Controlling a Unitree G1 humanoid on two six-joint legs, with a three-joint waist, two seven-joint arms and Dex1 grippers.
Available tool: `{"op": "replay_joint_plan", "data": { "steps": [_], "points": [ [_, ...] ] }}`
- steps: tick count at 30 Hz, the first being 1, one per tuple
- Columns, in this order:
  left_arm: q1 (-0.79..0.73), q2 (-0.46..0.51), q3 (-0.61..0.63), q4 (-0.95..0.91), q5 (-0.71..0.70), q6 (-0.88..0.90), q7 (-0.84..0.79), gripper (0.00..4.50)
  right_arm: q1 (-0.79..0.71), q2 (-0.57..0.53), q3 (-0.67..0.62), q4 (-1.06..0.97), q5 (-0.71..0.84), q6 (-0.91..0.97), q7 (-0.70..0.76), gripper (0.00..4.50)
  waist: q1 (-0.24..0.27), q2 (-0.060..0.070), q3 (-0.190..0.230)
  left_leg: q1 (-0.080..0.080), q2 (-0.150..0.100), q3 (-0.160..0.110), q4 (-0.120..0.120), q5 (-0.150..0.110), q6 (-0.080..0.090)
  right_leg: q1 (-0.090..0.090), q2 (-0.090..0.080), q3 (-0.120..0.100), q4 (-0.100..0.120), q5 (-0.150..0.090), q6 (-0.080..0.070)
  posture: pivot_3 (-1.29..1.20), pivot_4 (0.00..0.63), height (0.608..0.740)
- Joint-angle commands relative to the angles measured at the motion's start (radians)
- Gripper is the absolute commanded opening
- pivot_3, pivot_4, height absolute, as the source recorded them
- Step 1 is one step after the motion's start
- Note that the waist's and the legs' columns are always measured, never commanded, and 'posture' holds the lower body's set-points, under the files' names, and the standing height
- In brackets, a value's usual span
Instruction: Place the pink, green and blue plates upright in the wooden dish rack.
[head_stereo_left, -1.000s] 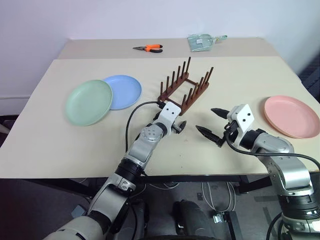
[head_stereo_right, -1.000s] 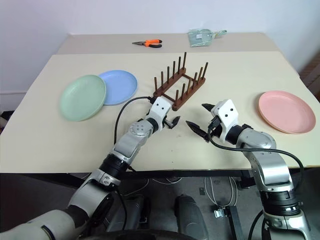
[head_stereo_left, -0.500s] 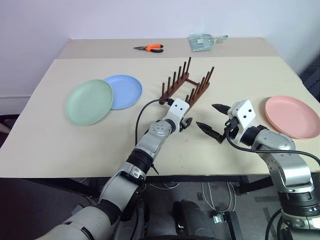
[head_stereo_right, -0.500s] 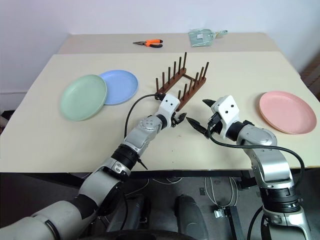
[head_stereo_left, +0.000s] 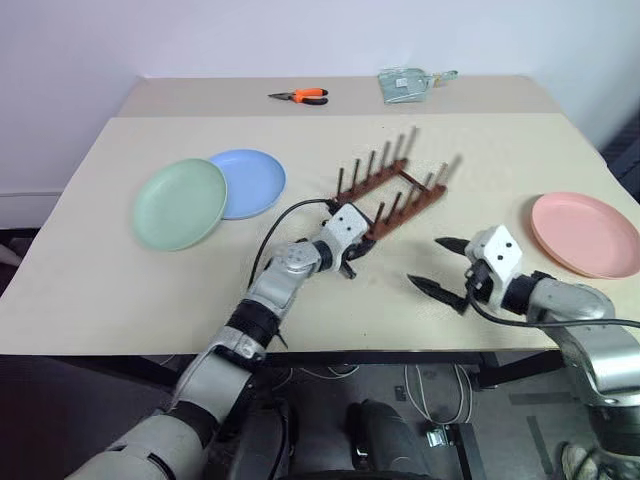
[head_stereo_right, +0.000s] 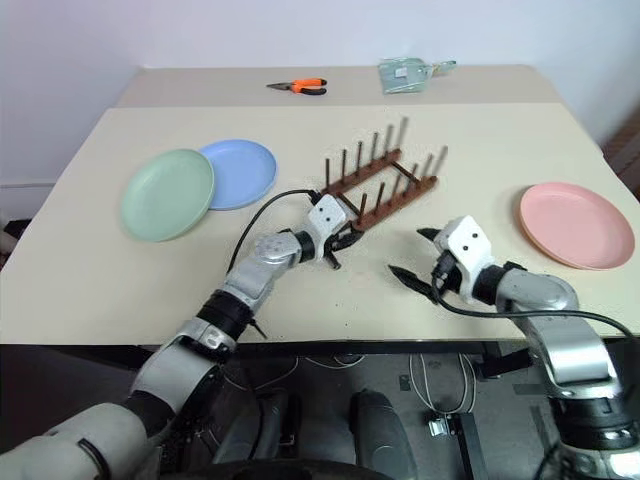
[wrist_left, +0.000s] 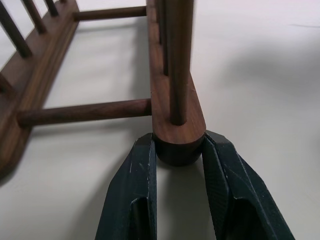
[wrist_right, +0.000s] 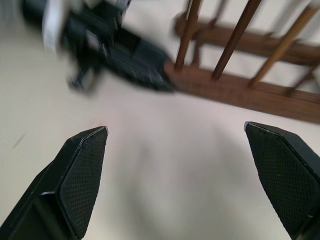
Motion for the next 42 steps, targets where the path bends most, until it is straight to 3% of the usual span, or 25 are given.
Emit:
{"op": "replay_joint_plan", "data": {
  "steps": [1, 6, 11, 17, 18, 20, 22, 26, 28, 29, 35, 42],
  "points": [
    [-0.037, 0.052, -0.031, -0.05, -0.047, -0.104, -0.236, 0.66, 0.041, -0.046, -0.042, -0.098, 0.082, 0.047, 0.071, 4.5, 0.0, 0.0, 0.0, 0.0, 0.0, 0.0, 0.0, 0.0, 0.0, 0.0, 0.0, 0.0, 0.0, 0.0, 0.0, 0.0, 0.15, 0.74],
    [-0.176, 0.076, -0.015, 0.21, 0.0, -0.179, -0.272, 0.66, 0.08, -0.046, -0.043, -0.129, 0.087, 0.064, 0.064, 4.5, 0.0, -0.001, 0.0, 0.0, 0.0, 0.0, 0.001, 0.0, 0.001, 0.0, 0.001, 0.0, 0.0, 0.0, 0.0, 0.0, 0.15, 0.74],
    [-0.241, 0.057, 0.029, 0.337, -0.035, -0.181, -0.341, 0.66, 0.099, -0.043, -0.048, -0.133, 0.066, 0.049, 0.042, 4.5, -0.001, -0.001, 0.0, 0.0, 0.0, 0.0, 0.001, 0.0, 0.002, 0.0, 0.001, 0.0, 0.0, 0.0, 0.001, 0.0, 0.15, 0.74],
    [-0.226, 0.085, 0.043, 0.35, -0.015, -0.173, -0.386, 3.61, 0.073, -0.041, -0.051, -0.108, 0.043, 0.04, 0.009, 4.5, -0.001, -0.001, 0.0, 0.0, 0.0, 0.0, 0.001, 0.0, 0.002, 0.0, 0.001, 0.0, 0.0, 0.0, 0.001, 0.0, 0.15, 0.74],
    [-0.214, 0.104, 0.043, 0.332, -0.007, -0.172, -0.381, 3.98, 0.066, -0.048, -0.05, -0.09, 0.026, 0.037, 0.002, 4.5, -0.002, -0.001, 0.0, 0.0, 0.0, 0.0, 0.001, 0.0, 0.002, 0.0, 0.001, 0.0, 0.0, 0.0, 0.001, 0.0, 0.15, 0.74],
    [-0.187, 0.145, 0.052, 0.276, -0.016, -0.106, -0.396, 4.03, 0.05, -0.061, -0.044, -0.045, -0.018, 0.029, -0.019, 3.97, -0.006, -0.001, 0.0, 0.0, 0.0, 0.0, 0.001, 0.0, 0.002, 0.0, 0.001, 0.0, 0.0, 0.0, 0.001, 0.0, 0.15, 0.74],
    [-0.129, 0.196, 0.065, 0.162, -0.053, -0.013, -0.44, 3.53, 0.041, -0.078, -0.036, 0.005, -0.065, 0.013, -0.032, 3.22, -0.009, 0.0, 0.0, 0.0, 0.0, 0.0, 0.001, 0.0, 0.002, 0.0, 0.002, 0.0, 0.001, 0.0, 0.001, 0.0, 0.15, 0.74],
    [0.048, 0.289, 0.011, -0.189, -0.086, 0.158, -0.528, 1.69, 0.022, -0.109, -0.013, 0.099, -0.153, -0.025, -0.052, 1.25, -0.008, 0.001, 0.0, 0.0, 0.001, 0.0, 0.001, 0.0, 0.002, 0.0, 0.001, 0.001, 0.001, 0.0, 0.001, 0.0, 0.15, 0.74],
    [0.104, 0.268, -0.027, -0.323, -0.063, 0.213, -0.471, 0.75, 0.013, -0.123, 0.009, 0.132, -0.186, -0.035, -0.048, 0.26, 0.001, 0.001, 0.0, 0.0, 0.001, 0.0, 0.001, 0.0, 0.001, 0.0, 0.0, 0.001, 0.001, 0.0, 0.001, 0.0, 0.15, 0.74],
    [0.117, 0.249, -0.044, -0.366, -0.051, 0.24, -0.439, 0.7, 0.006, -0.126, 0.019, 0.144, -0.197, -0.036, -0.045, 0.07, 0.005, 0.001, 0.0, 0.0, 0.0, 0.0, 0.001, 0.0, 0.001, 0.001, 0.0, 0.001, 0.001, 0.0, 0.001, 0.0, 0.15, 0.74],
    [0.103, 0.061, -0.082, -0.433, 0.05, 0.475, -0.123, 0.7, -0.104, -0.099, 0.098, 0.28, -0.293, -0.078, -0.08, 0.07, 0.014, 0.0, 0.0, 0.0, -0.002, 0.0, 0.004, 0.0, 0.003, 0.003, -0.001, 0.001, 0.0, 0.001, 0.003, 0.0, 0.15, 0.74],
    [0.069, -0.007, -0.09, -0.313, 0.178, 0.484, 0.174, 0.7, -0.294, -0.019, 0.2, 0.498, -0.412, -0.181, -0.159, 0.07, -0.013, 0.0, 0.0, 0.007, 0.0, 0.001, 0.002, 0.0, 0.003, 0.008, 0.001, 0.002, 0.0, 0.001, 0.003, 0.0, 0.15, 0.74]
  ]
}}
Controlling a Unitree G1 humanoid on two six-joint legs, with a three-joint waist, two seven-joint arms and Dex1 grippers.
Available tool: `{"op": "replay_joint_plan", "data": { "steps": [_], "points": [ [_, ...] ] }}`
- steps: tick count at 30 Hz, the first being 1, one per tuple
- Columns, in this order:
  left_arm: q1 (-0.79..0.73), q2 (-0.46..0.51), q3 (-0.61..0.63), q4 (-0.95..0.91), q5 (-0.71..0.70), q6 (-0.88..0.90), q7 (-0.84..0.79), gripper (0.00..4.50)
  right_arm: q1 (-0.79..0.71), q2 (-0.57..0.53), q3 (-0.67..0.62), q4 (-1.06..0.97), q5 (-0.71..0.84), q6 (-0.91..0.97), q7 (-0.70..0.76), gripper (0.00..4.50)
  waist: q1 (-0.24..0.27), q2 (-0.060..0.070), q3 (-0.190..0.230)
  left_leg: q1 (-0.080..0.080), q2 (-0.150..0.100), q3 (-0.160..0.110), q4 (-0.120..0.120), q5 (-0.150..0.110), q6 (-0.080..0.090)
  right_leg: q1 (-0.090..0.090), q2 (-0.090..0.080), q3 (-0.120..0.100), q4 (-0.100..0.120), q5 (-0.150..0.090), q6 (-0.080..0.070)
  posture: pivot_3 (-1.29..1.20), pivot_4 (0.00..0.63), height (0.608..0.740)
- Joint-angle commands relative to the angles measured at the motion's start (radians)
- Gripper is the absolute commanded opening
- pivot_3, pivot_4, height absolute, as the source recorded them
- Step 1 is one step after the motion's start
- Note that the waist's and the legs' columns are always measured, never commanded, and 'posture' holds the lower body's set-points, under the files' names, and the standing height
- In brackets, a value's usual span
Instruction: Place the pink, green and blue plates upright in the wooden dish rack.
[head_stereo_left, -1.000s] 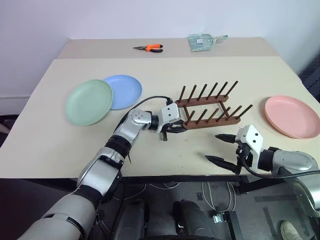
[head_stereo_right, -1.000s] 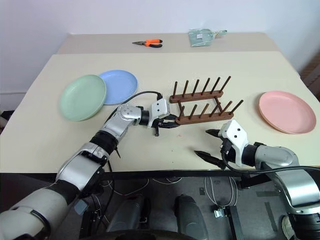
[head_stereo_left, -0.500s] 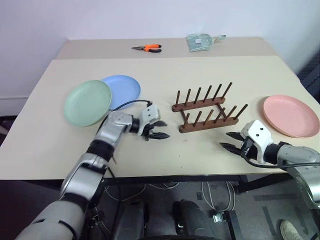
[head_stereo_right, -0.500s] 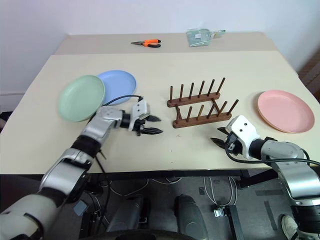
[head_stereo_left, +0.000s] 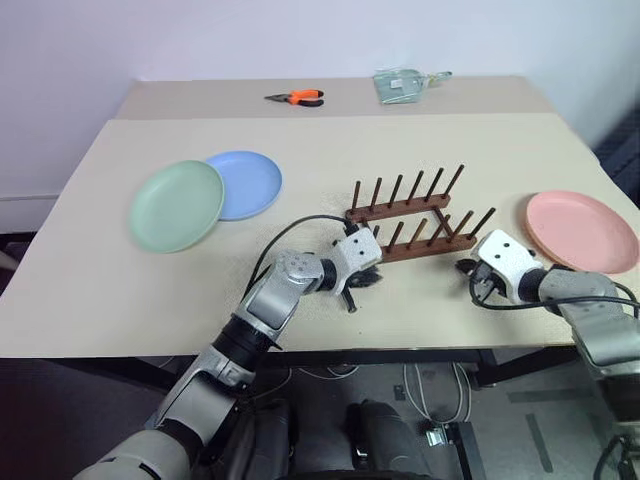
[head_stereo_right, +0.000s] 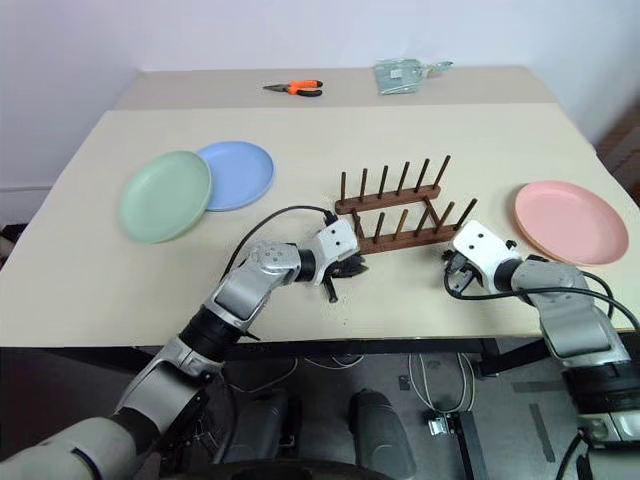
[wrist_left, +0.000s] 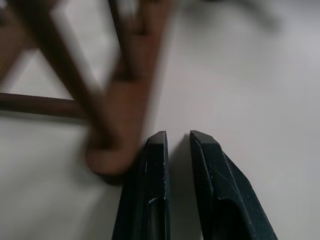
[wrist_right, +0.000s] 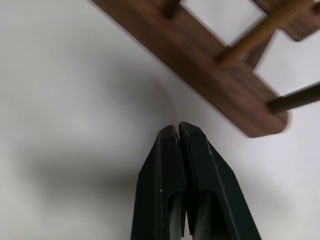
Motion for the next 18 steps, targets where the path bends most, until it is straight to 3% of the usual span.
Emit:
{"op": "replay_joint_plan", "data": {
  "steps": [1, 9, 15, 18],
  "points": [
    [-0.013, -0.001, 0.008, 0.054, 0.058, -0.008, 0.12, 0.7, -0.085, 0.044, 0.033, 0.104, -0.064, -0.056, -0.054, 0.07, -0.001, 0.0, 0.0, 0.004, 0.0, 0.0, 0.0, 0.0, 0.0, 0.004, 0.0, 0.0, -0.001, 0.0, 0.0, 0.0, 0.15, 0.74],
    [-0.038, 0.016, 0.045, 0.092, 0.047, -0.027, 0.203, 0.7, -0.234, 0.112, 0.061, 0.304, -0.129, -0.17, -0.111, 0.07, -0.014, 0.0, 0.0, 0.01, 0.0, 0.0, -0.003, 0.0, 0.0, 0.008, 0.0, 0.0, -0.001, 0.0, 0.0, 0.0, 0.15, 0.74],
    [-0.027, 0.035, 0.059, 0.065, 0.034, -0.026, 0.197, 0.7, -0.221, 0.089, 0.031, 0.284, -0.109, -0.19, -0.077, 0.07, -0.014, 0.0, 0.0, 0.01, 0.0, 0.0, -0.003, 0.0, 0.0, 0.008, -0.001, 0.0, -0.001, 0.0, 0.0, 0.0, 0.15, 0.74],
    [-0.013, 0.054, 0.085, 0.028, 0.032, -0.016, 0.215, 0.7, -0.156, 0.027, -0.043, 0.167, -0.052, -0.122, -0.023, 0.86, -0.012, 0.0, 0.0, 0.009, 0.0, 0.0, -0.003, 0.0, 0.0, 0.008, -0.001, 0.0, -0.001, 0.0, 0.0, 0.0, 0.15, 0.74]
  ]
}}
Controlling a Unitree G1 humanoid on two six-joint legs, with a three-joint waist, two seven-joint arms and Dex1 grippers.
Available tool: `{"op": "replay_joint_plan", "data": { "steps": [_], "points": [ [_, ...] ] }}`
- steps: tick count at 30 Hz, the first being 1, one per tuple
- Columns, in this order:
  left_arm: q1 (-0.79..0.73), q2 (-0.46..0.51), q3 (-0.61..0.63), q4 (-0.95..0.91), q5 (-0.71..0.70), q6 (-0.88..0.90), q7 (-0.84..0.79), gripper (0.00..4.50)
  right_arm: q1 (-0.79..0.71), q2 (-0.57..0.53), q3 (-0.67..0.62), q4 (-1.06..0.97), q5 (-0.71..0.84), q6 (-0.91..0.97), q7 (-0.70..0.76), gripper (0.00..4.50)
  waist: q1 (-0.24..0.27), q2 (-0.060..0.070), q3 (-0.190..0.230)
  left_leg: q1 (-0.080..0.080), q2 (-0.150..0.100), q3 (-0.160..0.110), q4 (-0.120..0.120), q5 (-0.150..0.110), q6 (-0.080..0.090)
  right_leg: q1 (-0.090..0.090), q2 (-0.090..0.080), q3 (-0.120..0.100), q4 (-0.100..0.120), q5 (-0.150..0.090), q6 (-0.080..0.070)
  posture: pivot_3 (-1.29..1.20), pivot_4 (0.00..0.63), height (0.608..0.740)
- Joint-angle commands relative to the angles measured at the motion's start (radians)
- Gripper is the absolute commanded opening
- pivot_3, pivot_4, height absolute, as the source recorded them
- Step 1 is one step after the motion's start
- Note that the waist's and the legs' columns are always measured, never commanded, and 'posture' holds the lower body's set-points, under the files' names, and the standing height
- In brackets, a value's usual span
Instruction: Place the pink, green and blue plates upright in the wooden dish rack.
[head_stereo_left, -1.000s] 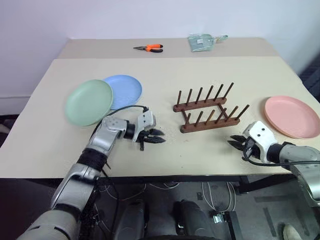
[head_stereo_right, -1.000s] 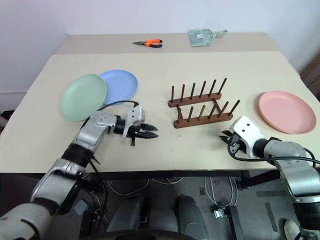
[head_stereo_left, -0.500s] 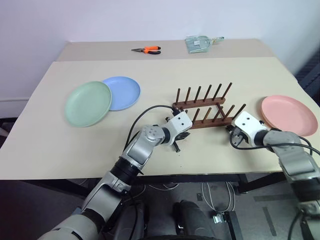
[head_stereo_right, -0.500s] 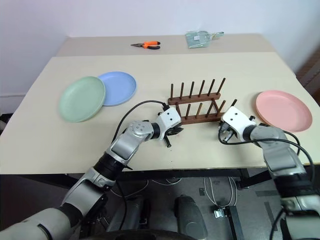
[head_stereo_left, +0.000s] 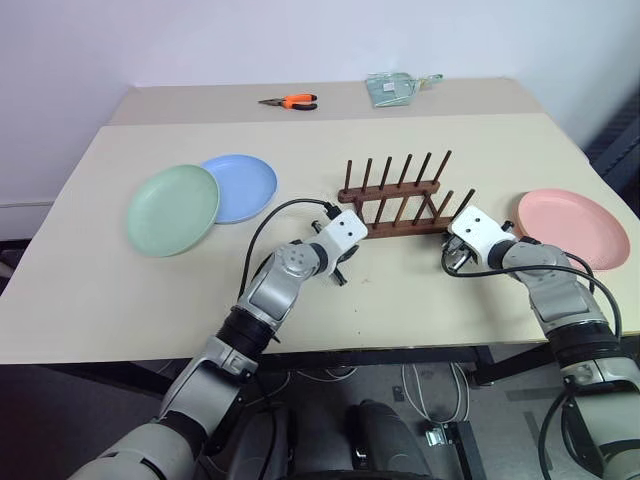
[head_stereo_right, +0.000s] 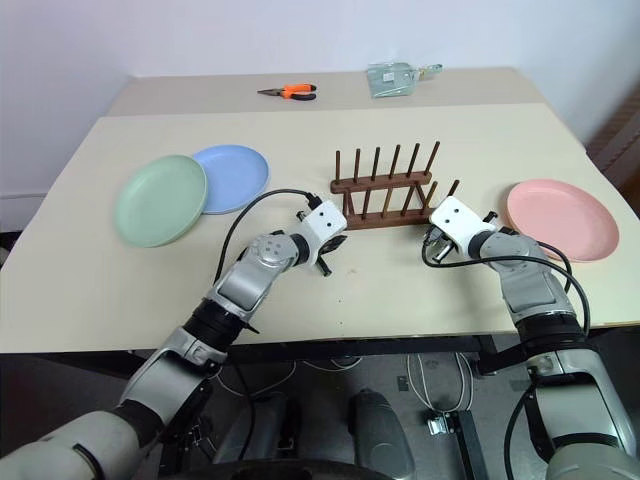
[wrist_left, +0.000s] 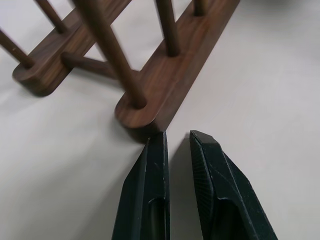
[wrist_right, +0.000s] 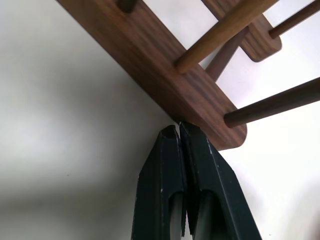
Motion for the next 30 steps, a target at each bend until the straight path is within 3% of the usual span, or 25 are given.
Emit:
{"op": "replay_joint_plan", "data": {
  "steps": [1, 4, 8, 10, 14, 18, 21, 25, 30],
  "points": [
    [0.025, 0.035, 0.049, -0.058, -0.007, 0.019, 0.015, 0.7, 0.066, -0.088, -0.119, -0.169, 0.062, 0.07, 0.046, 1.26, 0.002, 0.0, 0.0, 0.0, 0.0, 0.0, 0.0, 0.0, 0.0, 0.0, 0.0, 0.0, 0.0, 0.0, 0.0, 0.0, 0.15, 0.74],
    [0.074, 0.07, 0.053, -0.165, -0.052, 0.009, -0.053, 0.7, 0.175, -0.164, -0.205, -0.301, 0.064, 0.117, 0.047, 2.75, 0.002, 0.0, 0.0, -0.001, 0.0, 0.0, 0.0, 0.0, 0.0, -0.001, -0.001, 0.0, 0.0, 0.0, 0.0, 0.0, 0.15, 0.74],
    [0.14, 0.107, 0.059, -0.339, -0.158, -0.055, -0.18, 0.7, 0.271, -0.232, -0.28, -0.327, 0.037, 0.157, 0.017, 2.75, 0.002, 0.0, 0.0, -0.001, 0.0, 0.0, -0.001, 0.0, 0.0, 0.0, -0.002, 0.0, -0.001, 0.0, 0.0, 0.0, 0.15, 0.74],
    [0.156, 0.128, 0.053, -0.408, -0.207, -0.111, -0.255, 0.7, 0.297, -0.267, -0.257, -0.261, -0.029, 0.129, -0.022, 2.75, 0.002, 0.0, 0.0, -0.001, 0.0, 0.0, -0.001, 0.0, 0.0, 0.0, -0.002, 0.0, -0.002, 0.0, 0.0, 0.0, 0.15, 0.74],
    [0.157, 0.139, 0.062, -0.483, -0.339, -0.106, -0.381, 0.7, 0.234, -0.238, -0.21, -0.127, -0.06, 0.096, -0.071, 2.75, -0.002, 0.001, 0.0, -0.001, 0.0, 0.001, -0.001, 0.0, 0.0, 0.0, -0.003, 0.0, -0.002, 0.0, -0.001, 0.0, 0.15, 0.74],
    [0.139, 0.158, 0.049, -0.511, -0.385, -0.087, -0.43, 0.7, 0.131, -0.215, -0.144, 0.07, -0.119, 0.028, -0.133, 2.75, -0.004, 0.002, 0.0, 0.0, 0.0, 0.002, -0.001, 0.0, 0.0, 0.0, -0.001, 0.001, -0.002, 0.0, -0.001, 0.0, 0.15, 0.74],
    [0.137, 0.163, 0.055, -0.527, -0.395, -0.071, -0.418, 0.7, 0.077, -0.207, -0.117, 0.17, -0.137, -0.01, -0.161, 1.91, -0.001, 0.002, 0.0, 0.0, 0.0, 0.002, -0.001, 0.0, 0.0, 0.0, 0.0, 0.001, -0.002, 0.0, -0.001, 0.0, 0.15, 0.74],
    [0.163, 0.182, 0.068, -0.571, -0.414, -0.051, -0.403, 0.7, 0.06, -0.204, -0.109, 0.205, -0.124, -0.053, -0.152, 0.07, 0.001, 0.002, 0.0, 0.0, 0.0, 0.003, -0.001, 0.0, 0.0, 0.0, 0.0, 0.001, -0.002, 0.0, -0.001, 0.0, 0.15, 0.74],
    [0.191, 0.217, 0.1, -0.602, -0.432, -0.033, -0.38, 0.7, 0.066, -0.226, -0.156, 0.076, -0.066, -0.139, -0.113, 0.07, -0.005, 0.004, 0.001, 0.0, 0.0, 0.002, -0.001, 0.0, 0.0, 0.0, 0.0, 0.001, -0.002, 0.0, -0.001, 0.0, 0.15, 0.74]
  ]
}}
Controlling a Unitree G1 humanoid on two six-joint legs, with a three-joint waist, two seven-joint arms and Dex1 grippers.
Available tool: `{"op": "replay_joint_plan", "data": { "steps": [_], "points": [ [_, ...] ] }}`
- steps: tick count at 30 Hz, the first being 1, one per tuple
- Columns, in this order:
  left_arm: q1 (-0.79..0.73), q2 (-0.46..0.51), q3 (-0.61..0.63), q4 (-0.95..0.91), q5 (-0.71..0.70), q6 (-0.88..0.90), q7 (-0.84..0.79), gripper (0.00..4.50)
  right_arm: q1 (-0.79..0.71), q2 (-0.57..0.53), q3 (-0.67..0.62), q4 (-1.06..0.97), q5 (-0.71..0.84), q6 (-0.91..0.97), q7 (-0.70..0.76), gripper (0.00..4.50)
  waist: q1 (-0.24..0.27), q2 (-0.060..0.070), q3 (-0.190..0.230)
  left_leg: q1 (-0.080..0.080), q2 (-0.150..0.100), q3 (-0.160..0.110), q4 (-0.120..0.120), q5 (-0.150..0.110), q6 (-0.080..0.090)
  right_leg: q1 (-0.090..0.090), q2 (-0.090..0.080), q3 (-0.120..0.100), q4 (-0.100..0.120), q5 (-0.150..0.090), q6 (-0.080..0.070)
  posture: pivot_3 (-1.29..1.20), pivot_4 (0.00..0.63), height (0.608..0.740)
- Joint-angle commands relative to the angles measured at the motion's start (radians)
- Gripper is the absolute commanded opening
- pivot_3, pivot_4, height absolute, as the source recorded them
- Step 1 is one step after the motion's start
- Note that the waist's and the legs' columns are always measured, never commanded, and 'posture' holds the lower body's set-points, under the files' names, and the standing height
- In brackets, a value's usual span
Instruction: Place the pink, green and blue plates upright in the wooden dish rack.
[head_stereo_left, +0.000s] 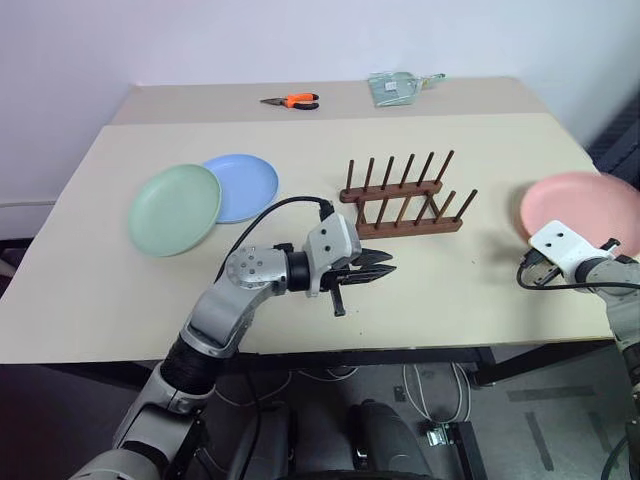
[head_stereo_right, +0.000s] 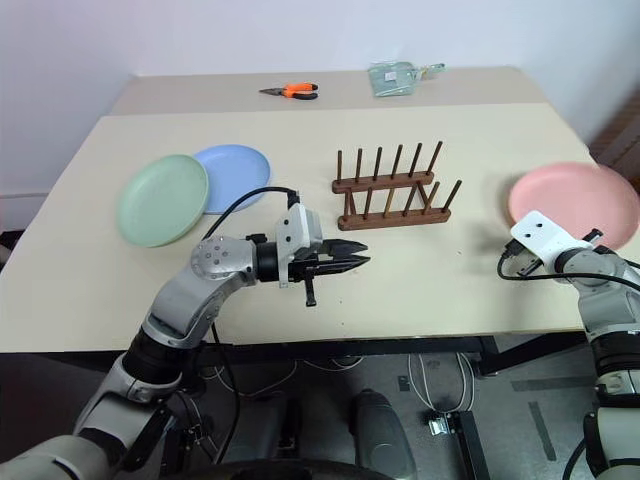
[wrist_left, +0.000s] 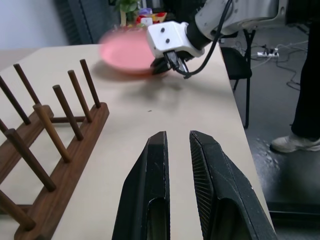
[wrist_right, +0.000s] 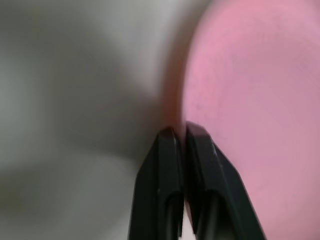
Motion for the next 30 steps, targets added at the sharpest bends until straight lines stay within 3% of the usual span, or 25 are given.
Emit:
{"op": "replay_joint_plan", "data": {
  "steps": [1, 4, 7, 10, 12, 17, 24, 30],
  "points": [
    [0.01, 0.021, 0.054, -0.046, -0.035, 0.008, 0.016, 0.7, -0.02, -0.029, -0.077, -0.15, 0.07, -0.08, 0.028, 0.07, -0.007, 0.002, 0.001, 0.0, 0.0, 0.0, 0.0, 0.0, 0.0, 0.0, 0.0, 0.001, 0.0, 0.0, 0.0, 0.0, 0.15, 0.74],
    [0.018, 0.047, 0.101, -0.052, -0.074, 0.023, 0.014, 0.7, -0.091, 0.001, -0.201, -0.347, 0.316, 0.039, 0.154, 0.07, -0.008, 0.004, 0.002, 0.0, 0.0, 0.0, 0.0, 0.0, 0.0, -0.001, 0.001, 0.001, 0.001, 0.0, 0.0, 0.0, 0.15, 0.74],
    [0.019, 0.076, 0.136, -0.045, -0.102, 0.023, 0.001, 0.7, -0.218, 0.022, -0.325, -0.495, 0.656, 0.336, 0.266, 0.07, -0.004, 0.005, 0.003, 0.0, 0.001, 0.0, 0.0, 0.0, 0.0, -0.001, 0.001, 0.001, 0.001, 0.0, 0.0, 0.0, 0.15, 0.74],
    [0.013, 0.093, 0.155, -0.04, -0.139, 0.024, -0.021, 0.7, -0.322, 0.043, -0.414, -0.514, 0.907, 0.553, 0.324, 0.07, 0.009, 0.003, 0.003, -0.001, 0.001, -0.003, 0.0, 0.0, 0.0, 0.001, 0.0, -0.002, -0.001, 0.0, 0.0, 0.0, 0.15, 0.74],
    [0.008, 0.103, 0.155, -0.038, -0.148, 0.019, -0.031, 0.7, -0.363, 0.058, -0.439, -0.493, 0.995, 0.637, 0.34, 0.07, 0.018, 0.002, 0.003, -0.001, 0.001, -0.005, 0.0, -0.001, 0.001, 0.004, 0.0, -0.004, -0.006, 0.0, 0.0, 0.0, 0.15, 0.74],
    [0.001, 0.105, 0.154, -0.024, -0.144, 0.009, -0.017, 0.7, -0.383, 0.088, -0.427, -0.447, 1.063, 0.721, 0.374, 0.07, 0.023, 0.003, 0.003, -0.002, 0.0, -0.004, 0.0, -0.003, 0.004, 0.006, -0.005, -0.004, -0.012, 0.001, -0.001, 0.0, 0.15, 0.74],
    [0.012, 0.105, 0.143, -0.05, -0.15, 0.018, -0.008, 0.7, -0.423, 0.091, -0.371, -0.335, 1.038, 0.74, 0.422, 0.07, 0.024, 0.004, 0.002, -0.018, 0.0, -0.003, 0.0, -0.002, 0.004, -0.012, -0.005, -0.004, -0.01, 0.002, 0.001, 0.0, 0.15, 0.74],
    [0.021, 0.114, 0.147, -0.076, -0.168, 0.028, -0.009, 0.7, -0.478, 0.094, -0.364, -0.22, 1.045, 0.792, 0.461, 0.07, 0.024, 0.004, 0.002, -0.018, 0.0, -0.003, 0.0, -0.002, 0.004, -0.013, -0.005, -0.004, -0.009, 0.002, 0.001, 0.0, 0.15, 0.74]
  ]
}}
